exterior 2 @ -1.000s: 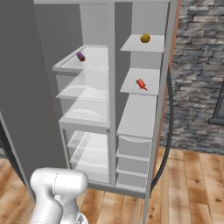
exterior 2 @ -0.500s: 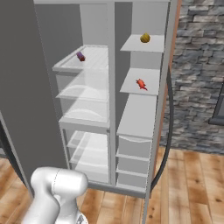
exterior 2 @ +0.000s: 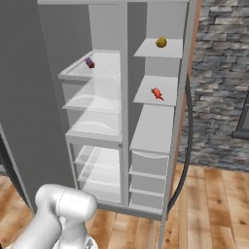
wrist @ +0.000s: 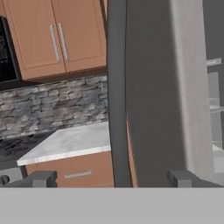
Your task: There's a fish in the fridge that needs to be moved to the freezer for freezing. Pick up the fish from the fridge, place it on any shelf in the freezer, and close the fridge and freezer doors when done.
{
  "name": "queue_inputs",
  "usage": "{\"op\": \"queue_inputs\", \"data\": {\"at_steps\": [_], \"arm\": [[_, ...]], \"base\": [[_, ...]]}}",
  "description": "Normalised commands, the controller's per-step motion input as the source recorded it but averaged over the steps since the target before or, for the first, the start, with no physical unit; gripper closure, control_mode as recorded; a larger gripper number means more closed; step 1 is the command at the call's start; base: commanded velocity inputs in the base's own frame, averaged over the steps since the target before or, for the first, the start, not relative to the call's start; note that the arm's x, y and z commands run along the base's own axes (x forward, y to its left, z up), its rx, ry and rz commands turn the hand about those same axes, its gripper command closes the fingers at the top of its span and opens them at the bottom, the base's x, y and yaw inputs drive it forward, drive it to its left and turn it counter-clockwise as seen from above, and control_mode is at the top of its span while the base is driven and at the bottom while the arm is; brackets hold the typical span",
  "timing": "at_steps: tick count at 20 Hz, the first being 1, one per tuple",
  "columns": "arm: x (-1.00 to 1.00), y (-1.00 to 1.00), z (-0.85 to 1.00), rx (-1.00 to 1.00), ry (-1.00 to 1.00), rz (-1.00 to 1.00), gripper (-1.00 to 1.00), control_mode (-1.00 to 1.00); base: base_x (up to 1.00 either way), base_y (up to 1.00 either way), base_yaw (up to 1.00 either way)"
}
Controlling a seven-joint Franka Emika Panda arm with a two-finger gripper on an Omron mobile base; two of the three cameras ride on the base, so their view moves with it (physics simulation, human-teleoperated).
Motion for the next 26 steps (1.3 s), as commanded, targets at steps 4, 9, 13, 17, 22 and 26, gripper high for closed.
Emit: {"op": "queue_inputs", "data": {"at_steps": [4, 9, 13, 17, 22, 26], "arm": [[0.25, -0.01, -0.01, 0.0, 0.0, -0.06, -1.0, -1.0], [0.46, -0.18, -0.19, 0.0, 0.01, -0.06, -1.0, -1.0], [0.64, -0.29, -0.24, 0.01, 0.09, -0.06, -1.0, -1.0], [0.64, -0.42, -0.24, 0.02, 0.07, -0.04, -1.0, -1.0], [0.34, -0.8, -0.16, 0.08, 0.02, -0.04, -1.0, -1.0], [0.21, -1.0, -0.09, 0.13, 0.0, -0.06, -1.0, -1.0]], "base": [[0.0, 0.0, 0.0], [0.0, 0.0, 0.0], [0.0, 0.0, 0.0], [0.0, 0.0, 0.0], [0.0, 0.0, 0.0], [0.0, 0.0, 0.0]]}}
